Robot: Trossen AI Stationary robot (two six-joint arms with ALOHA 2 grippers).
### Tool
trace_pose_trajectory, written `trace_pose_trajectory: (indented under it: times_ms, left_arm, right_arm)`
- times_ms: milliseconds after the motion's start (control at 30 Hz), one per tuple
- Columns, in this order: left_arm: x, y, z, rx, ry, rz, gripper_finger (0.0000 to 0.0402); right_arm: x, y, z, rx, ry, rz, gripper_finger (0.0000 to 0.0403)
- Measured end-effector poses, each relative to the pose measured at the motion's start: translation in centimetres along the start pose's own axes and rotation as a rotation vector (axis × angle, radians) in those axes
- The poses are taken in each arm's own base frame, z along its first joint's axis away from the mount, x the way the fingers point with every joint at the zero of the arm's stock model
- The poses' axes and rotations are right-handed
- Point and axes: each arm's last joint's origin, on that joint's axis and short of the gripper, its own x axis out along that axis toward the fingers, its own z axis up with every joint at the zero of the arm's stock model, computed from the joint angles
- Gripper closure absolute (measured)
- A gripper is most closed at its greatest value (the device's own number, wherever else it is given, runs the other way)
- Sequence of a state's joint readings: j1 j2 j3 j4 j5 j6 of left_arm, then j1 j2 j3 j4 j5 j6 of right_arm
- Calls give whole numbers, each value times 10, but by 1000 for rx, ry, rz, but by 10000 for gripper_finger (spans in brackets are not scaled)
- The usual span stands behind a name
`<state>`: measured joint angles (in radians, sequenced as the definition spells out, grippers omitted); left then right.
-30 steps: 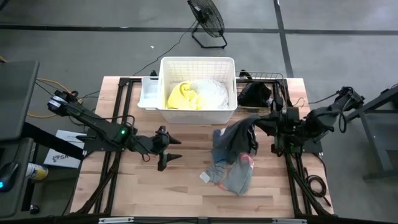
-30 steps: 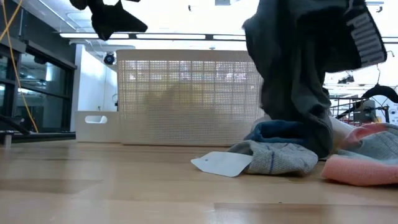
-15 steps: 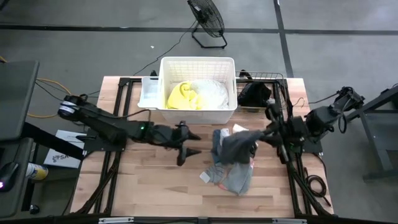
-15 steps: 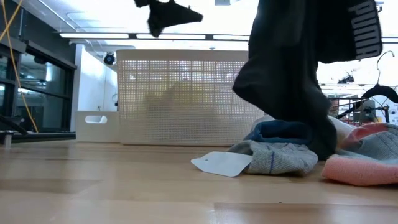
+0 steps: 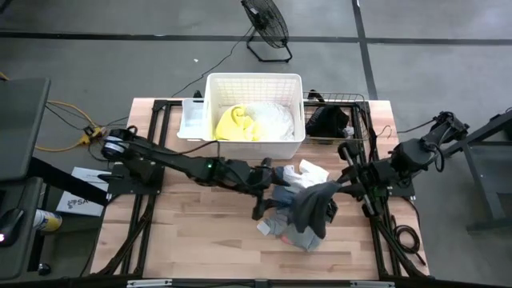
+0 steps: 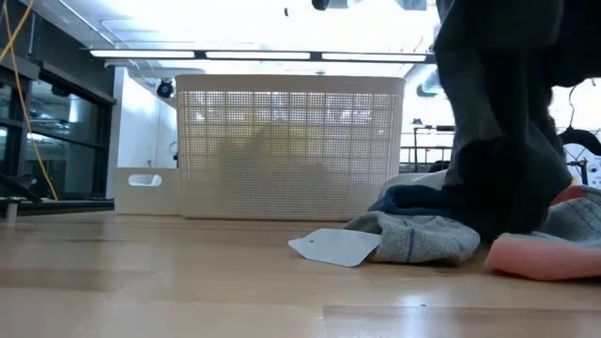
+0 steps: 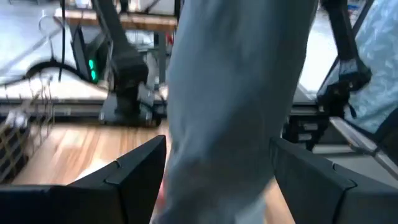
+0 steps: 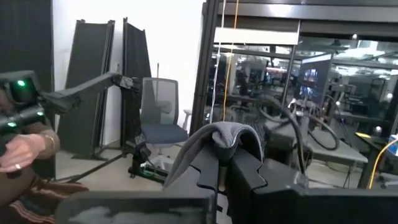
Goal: Pick & Place Cloths
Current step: Put the gray shorts into the wire basket
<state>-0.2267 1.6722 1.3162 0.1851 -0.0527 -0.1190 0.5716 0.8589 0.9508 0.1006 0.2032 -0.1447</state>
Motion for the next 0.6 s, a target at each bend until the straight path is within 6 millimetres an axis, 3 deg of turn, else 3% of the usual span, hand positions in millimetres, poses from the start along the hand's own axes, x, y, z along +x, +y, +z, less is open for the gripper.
trace_pose_trajectory:
  times_ms: [233, 600]
  left_arm:
    - [22, -5, 16, 43, -24, -33, 122]
    - [36, -6, 16, 40, -80, -41, 122]
  right_arm:
    - [1, 1, -3, 9, 30, -3, 399]
    - [7, 2, -8, -1, 51, -5, 399]
